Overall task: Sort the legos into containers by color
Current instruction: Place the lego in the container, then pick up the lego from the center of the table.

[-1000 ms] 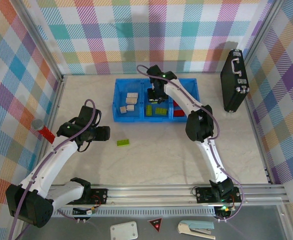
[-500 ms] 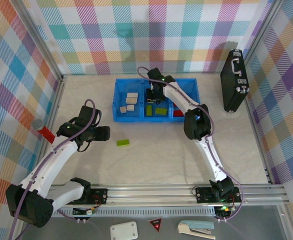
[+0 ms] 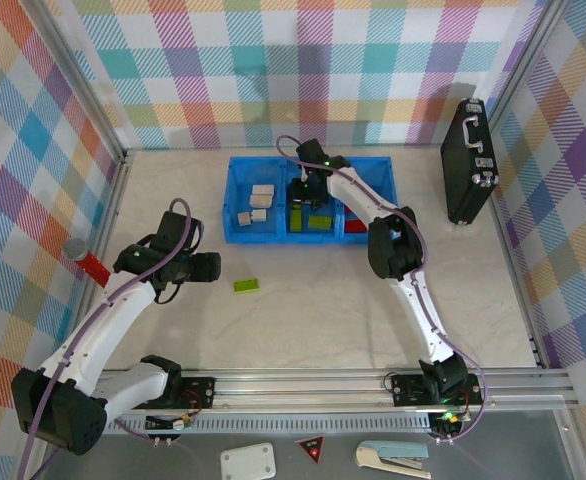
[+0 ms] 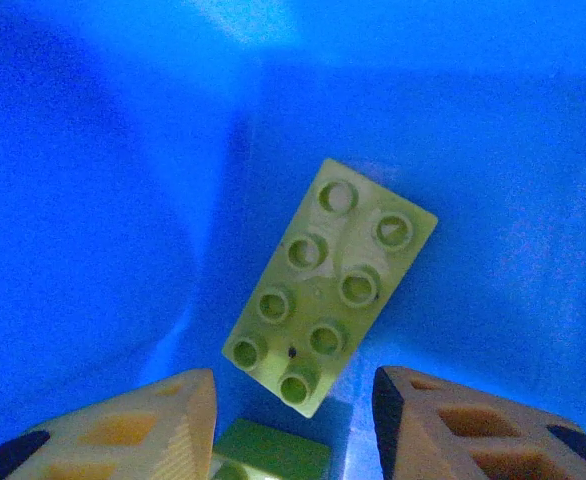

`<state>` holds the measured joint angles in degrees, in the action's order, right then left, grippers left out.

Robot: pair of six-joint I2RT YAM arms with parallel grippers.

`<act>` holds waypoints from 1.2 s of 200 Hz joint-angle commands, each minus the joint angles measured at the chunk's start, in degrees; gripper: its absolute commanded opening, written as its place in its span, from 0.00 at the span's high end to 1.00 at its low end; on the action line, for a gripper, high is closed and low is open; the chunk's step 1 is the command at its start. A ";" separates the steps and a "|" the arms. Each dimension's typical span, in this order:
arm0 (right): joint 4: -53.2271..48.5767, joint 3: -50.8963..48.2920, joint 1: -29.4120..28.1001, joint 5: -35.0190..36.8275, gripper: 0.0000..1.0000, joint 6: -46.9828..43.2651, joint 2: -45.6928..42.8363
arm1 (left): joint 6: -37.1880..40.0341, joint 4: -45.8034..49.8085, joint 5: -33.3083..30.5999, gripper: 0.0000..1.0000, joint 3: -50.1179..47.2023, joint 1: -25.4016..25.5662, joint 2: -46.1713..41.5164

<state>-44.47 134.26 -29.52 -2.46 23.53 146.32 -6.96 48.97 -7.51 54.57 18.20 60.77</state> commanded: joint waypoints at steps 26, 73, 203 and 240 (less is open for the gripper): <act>1.85 -5.57 -0.37 -1.68 0.53 0.41 -8.25 | 0.74 -1.05 0.87 0.23 -0.51 -0.60 0.22; 1.52 -12.54 -0.88 -1.27 0.53 -1.31 -14.64 | 0.73 -1.15 1.11 0.23 -0.43 -0.62 0.17; -4.57 -31.62 -8.47 5.17 0.53 -1.58 -31.87 | 0.63 -1.07 0.02 0.23 -0.40 -0.62 -0.33; -5.02 -34.99 -13.01 6.91 0.51 4.10 -34.10 | 0.06 -1.24 -0.40 0.23 -0.40 -0.62 -1.13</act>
<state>-48.05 101.06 -39.66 2.76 22.74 114.89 -6.76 48.95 -7.16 54.57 18.17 60.77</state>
